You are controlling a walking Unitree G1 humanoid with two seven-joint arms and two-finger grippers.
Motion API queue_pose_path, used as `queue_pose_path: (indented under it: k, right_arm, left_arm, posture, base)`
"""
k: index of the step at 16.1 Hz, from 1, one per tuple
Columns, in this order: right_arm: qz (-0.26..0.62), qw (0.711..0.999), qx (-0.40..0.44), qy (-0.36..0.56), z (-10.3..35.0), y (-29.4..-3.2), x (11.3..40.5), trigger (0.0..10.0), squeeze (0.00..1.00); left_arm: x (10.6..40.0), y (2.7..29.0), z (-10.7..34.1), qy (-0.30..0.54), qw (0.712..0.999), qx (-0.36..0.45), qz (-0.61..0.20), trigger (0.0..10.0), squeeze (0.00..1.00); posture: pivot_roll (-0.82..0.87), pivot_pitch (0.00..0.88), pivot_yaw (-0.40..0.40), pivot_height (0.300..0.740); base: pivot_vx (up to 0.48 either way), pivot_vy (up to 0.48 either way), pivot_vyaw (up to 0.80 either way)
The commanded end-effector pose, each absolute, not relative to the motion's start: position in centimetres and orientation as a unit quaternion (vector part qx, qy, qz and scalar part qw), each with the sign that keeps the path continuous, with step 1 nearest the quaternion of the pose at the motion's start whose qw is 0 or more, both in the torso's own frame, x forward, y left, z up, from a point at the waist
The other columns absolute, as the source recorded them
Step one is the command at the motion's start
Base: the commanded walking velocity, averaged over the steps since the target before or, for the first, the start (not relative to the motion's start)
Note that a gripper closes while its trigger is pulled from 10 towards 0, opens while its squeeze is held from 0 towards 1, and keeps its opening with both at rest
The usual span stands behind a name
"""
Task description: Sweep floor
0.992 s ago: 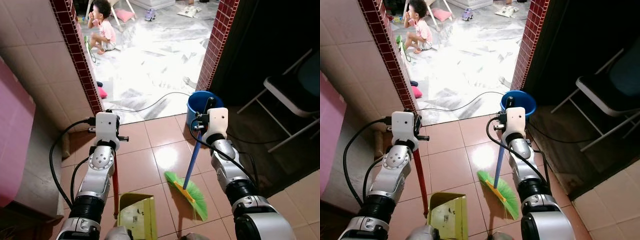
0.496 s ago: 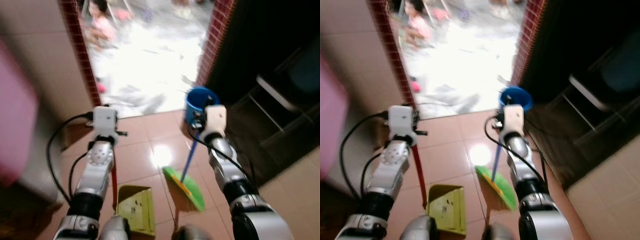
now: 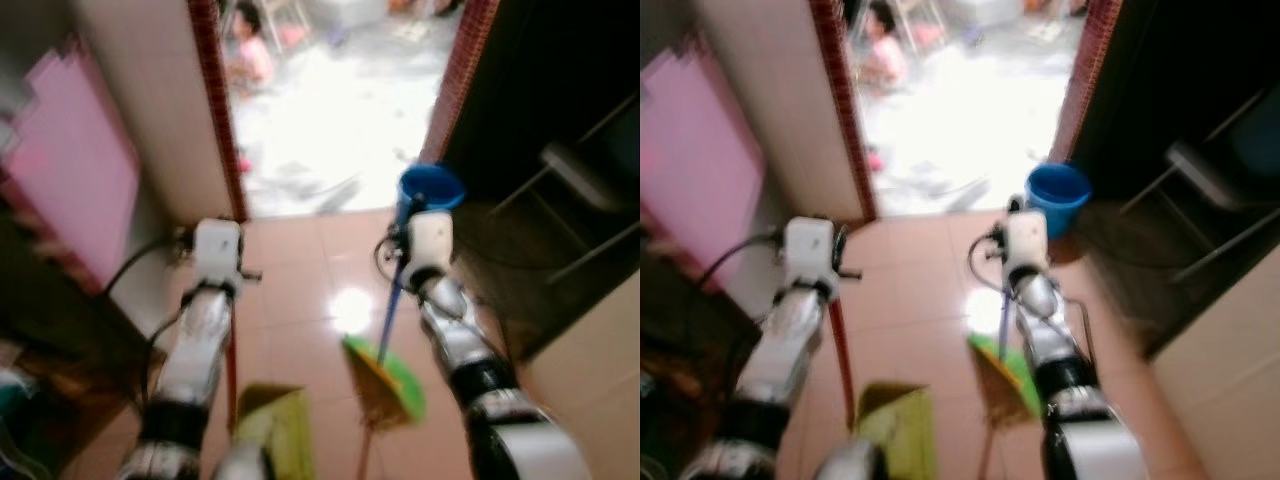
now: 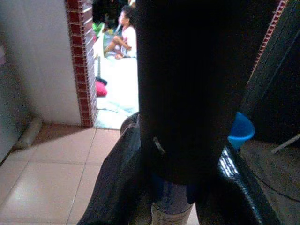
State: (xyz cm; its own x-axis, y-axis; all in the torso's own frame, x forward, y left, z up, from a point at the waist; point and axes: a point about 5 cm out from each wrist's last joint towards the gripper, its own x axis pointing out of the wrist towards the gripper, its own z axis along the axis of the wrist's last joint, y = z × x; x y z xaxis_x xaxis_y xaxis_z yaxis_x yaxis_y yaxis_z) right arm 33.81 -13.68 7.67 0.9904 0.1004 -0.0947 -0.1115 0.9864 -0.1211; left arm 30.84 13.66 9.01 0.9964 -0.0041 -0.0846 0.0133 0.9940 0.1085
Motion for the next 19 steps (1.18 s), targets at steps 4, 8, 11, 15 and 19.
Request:
queue_pose_path:
  k: [4, 8, 11, 15, 19]
  right_arm:
    - [-0.016, 0.992, -0.108, 0.057, 8.3, -15.0, 34.5, 10.0, 0.0]
    - [-0.069, 0.988, -0.126, 0.064, 8.9, -15.9, 34.8, 10.0, 0.0]
    - [-0.082, 0.992, -0.052, 0.078, 8.8, -15.7, 34.8, 10.0, 0.0]
    - [-0.074, 0.994, 0.045, 0.072, 9.7, -14.8, 35.1, 10.0, 0.0]
    - [-0.05, 0.99, 0.086, 0.098, 10.5, -13.7, 35.4, 10.0, 0.0]
  left_arm:
    - [31.5, 13.2, 9.1, 0.043, 0.997, 0.064, 0.011, 10.0, 0.0]
    - [32.2, 12.4, 9.2, 0.038, 0.996, 0.068, 0.032, 10.0, 0.0]
    - [33.0, 11.6, 8.8, 0.037, 0.997, 0.051, 0.045, 10.0, 0.0]
    - [33.8, 9.5, 9.0, 0.028, 0.997, 0.029, 0.064, 10.0, 0.0]
    - [33.7, 8.6, 8.1, 0.045, 0.996, 0.021, 0.068, 10.0, 0.0]
  posture:
    - [-0.05, 0.0, -0.009, 0.74]
    - [-0.05, 0.0, -0.008, 0.74]
    - [-0.07, 0.0, -0.01, 0.74]
    - [-0.1, 0.0, -0.011, 0.74]
    - [-0.12, 0.0, -0.013, 0.74]
  base:
    - [0.0, 0.0, 0.0]
    - [0.0, 0.0, 0.0]
    - [0.0, 0.0, 0.0]
    - [0.0, 0.0, 0.0]
    - [0.0, 0.0, 0.0]
